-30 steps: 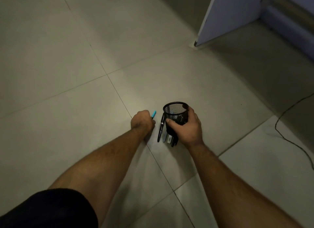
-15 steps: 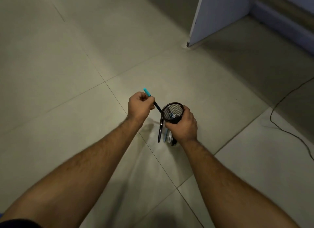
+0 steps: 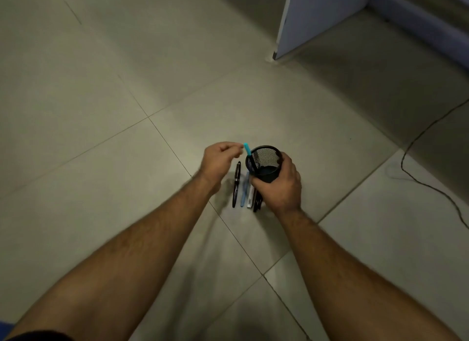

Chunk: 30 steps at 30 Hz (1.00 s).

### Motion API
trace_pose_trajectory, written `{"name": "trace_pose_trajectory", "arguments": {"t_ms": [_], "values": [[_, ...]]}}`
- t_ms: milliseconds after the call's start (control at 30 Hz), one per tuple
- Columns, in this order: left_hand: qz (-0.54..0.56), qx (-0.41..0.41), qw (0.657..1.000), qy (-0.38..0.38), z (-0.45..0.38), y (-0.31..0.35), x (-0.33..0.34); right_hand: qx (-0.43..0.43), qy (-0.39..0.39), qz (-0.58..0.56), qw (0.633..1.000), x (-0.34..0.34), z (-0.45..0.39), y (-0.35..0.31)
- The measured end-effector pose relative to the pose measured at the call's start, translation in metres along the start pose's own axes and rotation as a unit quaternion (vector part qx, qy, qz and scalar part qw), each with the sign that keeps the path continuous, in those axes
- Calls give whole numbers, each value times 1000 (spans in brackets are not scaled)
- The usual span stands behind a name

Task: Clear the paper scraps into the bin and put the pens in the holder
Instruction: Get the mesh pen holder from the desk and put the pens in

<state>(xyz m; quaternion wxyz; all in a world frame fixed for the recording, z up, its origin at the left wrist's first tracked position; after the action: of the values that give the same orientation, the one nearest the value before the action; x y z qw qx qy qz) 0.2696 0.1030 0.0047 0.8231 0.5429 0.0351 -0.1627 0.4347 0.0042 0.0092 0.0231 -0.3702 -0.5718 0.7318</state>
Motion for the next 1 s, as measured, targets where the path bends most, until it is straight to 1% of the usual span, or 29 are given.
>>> {"name": "trace_pose_trajectory", "arguments": {"t_ms": [33,133,200,233,267,333,400,467,500,533,633,733,833,900,967,1000], "values": [[5,-17,1000,10,-3,-6,-5,2,-7,3,1000,0,-1,2],[-49,-45,998,-10,-7,-28,-3,5,2,-10,1000,-8,0,7],[-77,-70,995,4,-8,-48,3,6,6,-21,1000,-11,-1,9],[-119,-75,990,17,-11,-58,7,5,9,-21,1000,-12,-2,13],[-199,-67,977,25,-13,-63,10,3,12,-18,1000,-13,-3,15],[-368,-48,928,31,-16,-68,17,1,19,-10,1000,-15,-2,19],[-433,-41,899,44,-16,-66,23,-2,26,-7,1000,-16,1,23],[-463,-38,884,51,-17,-60,28,-4,31,-3,1000,-17,4,27],[-461,-40,885,60,-16,-56,26,-3,33,-4,999,-17,6,28],[-437,-44,895,77,-15,-54,22,-3,34,-7,999,-17,8,27],[-287,-44,948,128,-15,-36,5,-4,43,-16,999,-18,10,22],[-146,-31,977,150,-9,-6,-7,-6,49,5,999,-23,8,16],[1,-24,991,131,-2,18,-5,9,52,12,999,-27,6,16],[62,-15,992,109,5,30,3,12,49,16,999,-26,7,15],[65,0,996,66,10,36,18,10,49,13,999,-22,7,13],[39,15,998,44,13,36,26,10,49,9,999,-21,7,13]]}}
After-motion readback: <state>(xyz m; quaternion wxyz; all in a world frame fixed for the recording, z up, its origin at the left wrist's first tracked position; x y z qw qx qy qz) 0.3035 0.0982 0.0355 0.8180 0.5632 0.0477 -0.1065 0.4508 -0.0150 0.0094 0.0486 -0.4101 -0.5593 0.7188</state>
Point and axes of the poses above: each hand's wrist, its own z-axis away from the middle knuckle, its own x-axis out of the palm, y = z × x, the point moved 8 cm from there along -z, towards the middle knuckle, and after that the axes turned 12 degrees about -z, right-handed, at the moved point
